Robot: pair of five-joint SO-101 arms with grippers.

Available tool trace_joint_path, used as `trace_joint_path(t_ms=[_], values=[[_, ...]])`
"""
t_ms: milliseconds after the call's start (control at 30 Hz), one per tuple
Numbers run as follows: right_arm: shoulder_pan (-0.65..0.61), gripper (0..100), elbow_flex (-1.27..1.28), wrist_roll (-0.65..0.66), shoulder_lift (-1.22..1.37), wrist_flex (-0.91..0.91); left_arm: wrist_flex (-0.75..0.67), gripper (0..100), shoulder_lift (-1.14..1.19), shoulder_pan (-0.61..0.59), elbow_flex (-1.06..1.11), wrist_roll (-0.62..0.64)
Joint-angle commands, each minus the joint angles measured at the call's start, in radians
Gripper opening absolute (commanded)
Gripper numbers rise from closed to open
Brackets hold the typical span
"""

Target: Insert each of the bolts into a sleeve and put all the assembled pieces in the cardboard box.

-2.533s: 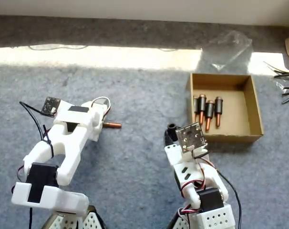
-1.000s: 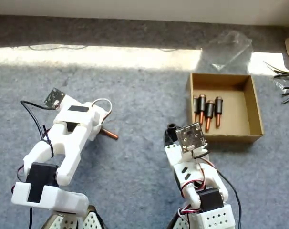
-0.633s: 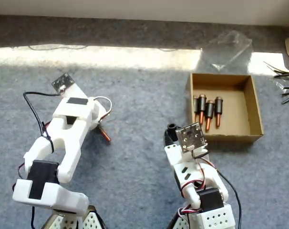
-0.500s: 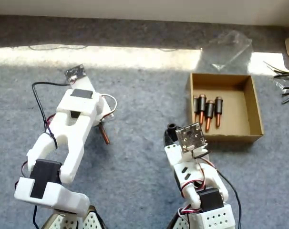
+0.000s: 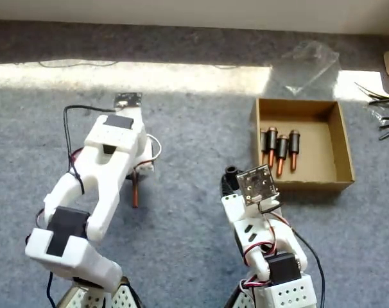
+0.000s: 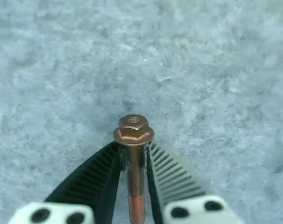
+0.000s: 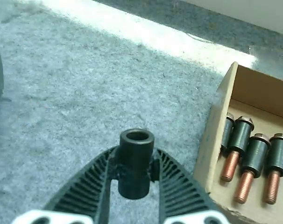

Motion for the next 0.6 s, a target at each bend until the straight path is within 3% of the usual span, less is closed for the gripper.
trace_joint_path(t_ms=[0, 300, 567], values=[[0.012, 0.3, -0.005, 0.011, -0.01, -0.002, 0.006, 1, 0.088, 0.028, -0.09, -0.172], [0.012, 0.3, -0.005, 0.011, -0.01, -0.002, 0.012, 1, 0.302, 0.03, -0.234, -0.207], [0.012, 0.3, -0.005, 0.011, -0.01, -0.002, 0.014, 1, 0.338, 0.028, -0.239, -0.209]])
